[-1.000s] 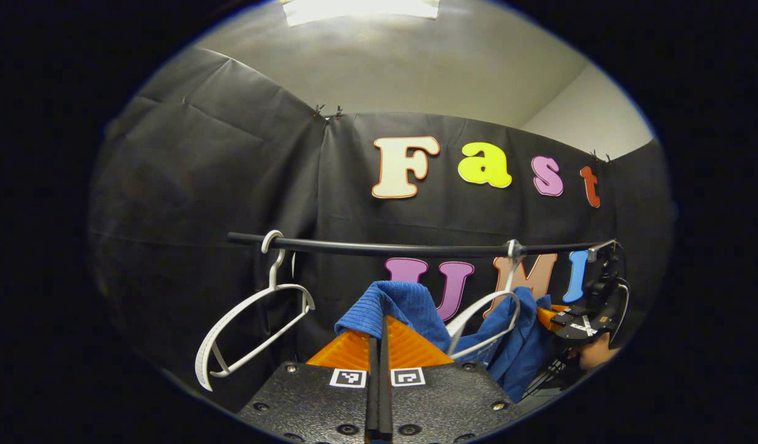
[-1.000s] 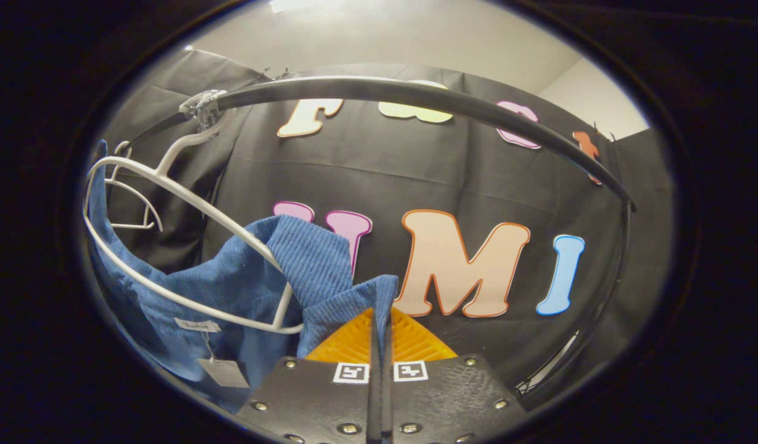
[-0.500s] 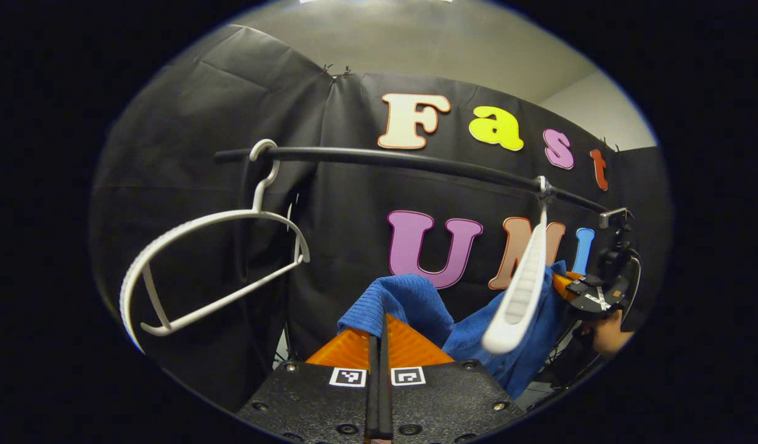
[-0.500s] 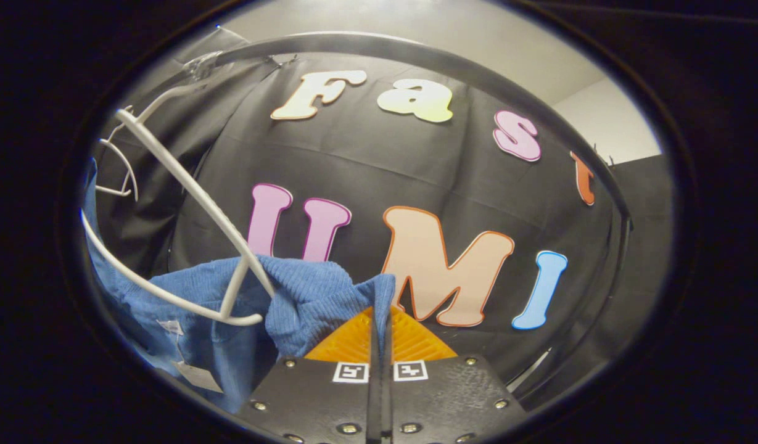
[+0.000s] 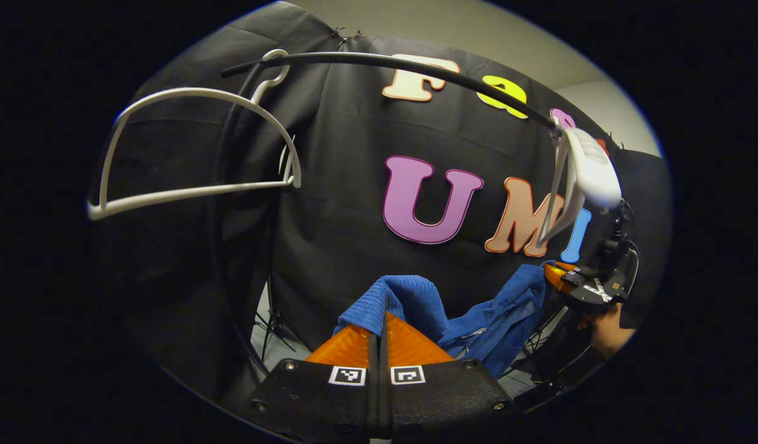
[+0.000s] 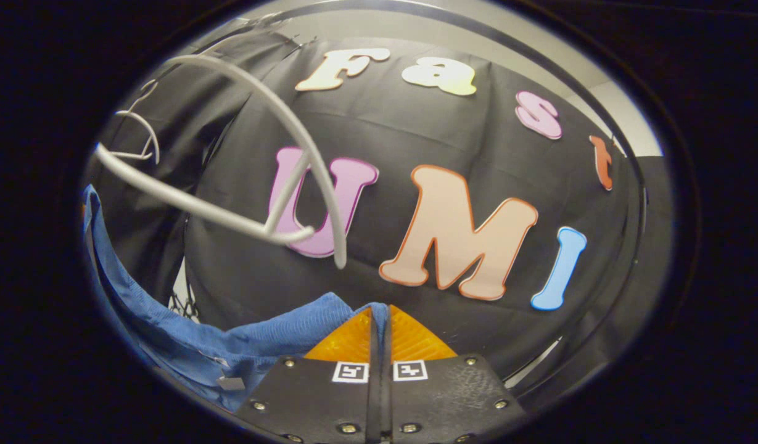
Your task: Grasp the clothes on the hanger with both hands and then place them into the laundry hamper below.
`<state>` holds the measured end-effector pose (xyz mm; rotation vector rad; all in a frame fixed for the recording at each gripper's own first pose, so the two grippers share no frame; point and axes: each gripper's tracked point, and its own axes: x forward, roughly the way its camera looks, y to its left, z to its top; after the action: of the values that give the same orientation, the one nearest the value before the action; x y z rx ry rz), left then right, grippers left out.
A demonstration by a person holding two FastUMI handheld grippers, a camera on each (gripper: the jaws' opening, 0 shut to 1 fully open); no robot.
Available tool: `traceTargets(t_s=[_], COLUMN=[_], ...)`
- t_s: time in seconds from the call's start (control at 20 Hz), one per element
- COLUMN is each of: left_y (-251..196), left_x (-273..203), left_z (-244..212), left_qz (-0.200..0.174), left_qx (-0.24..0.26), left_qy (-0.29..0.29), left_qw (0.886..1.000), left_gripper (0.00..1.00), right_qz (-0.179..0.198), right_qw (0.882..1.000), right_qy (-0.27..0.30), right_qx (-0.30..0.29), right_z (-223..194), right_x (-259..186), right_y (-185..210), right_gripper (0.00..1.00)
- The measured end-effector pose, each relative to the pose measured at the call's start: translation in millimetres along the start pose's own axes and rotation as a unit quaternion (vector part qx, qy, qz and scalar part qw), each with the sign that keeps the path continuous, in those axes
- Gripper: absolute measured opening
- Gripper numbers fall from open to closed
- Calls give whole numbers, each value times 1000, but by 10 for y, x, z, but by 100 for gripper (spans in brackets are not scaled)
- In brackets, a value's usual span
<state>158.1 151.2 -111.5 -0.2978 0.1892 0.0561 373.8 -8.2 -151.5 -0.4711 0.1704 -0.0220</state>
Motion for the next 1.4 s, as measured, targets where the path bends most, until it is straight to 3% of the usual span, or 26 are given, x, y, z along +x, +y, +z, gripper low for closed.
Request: traceTargets(t_s=[0.35, 0.75, 0.95, 1.2, 1.4], left_y=[-243, -555, -768, -992, -1196], left_x=[-86, -140, -143, -35, 43], left_z=[-181, -370, -365, -365, -226], left_qz=[-16, -47, -70, -87, -100], left_qx=[73, 72, 81, 82, 91], left_qy=[13, 37, 36, 38, 15], left_qw=[997, 996, 994, 992, 991], left_gripper=[1, 1, 0, 1, 1], right_qz=[42, 83, 79, 85, 82], right_qw=[999, 988, 981, 983, 980], right_qy=[19, 57, 68, 54, 43], right_qx=[23, 117, 162, 151, 175], right_z=[-164, -189, -145, 24, 243], right_x=[-318, -762, -975, -1131, -1191], right_y=[346, 667, 689, 812, 782], right_gripper=[1, 1, 1, 0, 1])
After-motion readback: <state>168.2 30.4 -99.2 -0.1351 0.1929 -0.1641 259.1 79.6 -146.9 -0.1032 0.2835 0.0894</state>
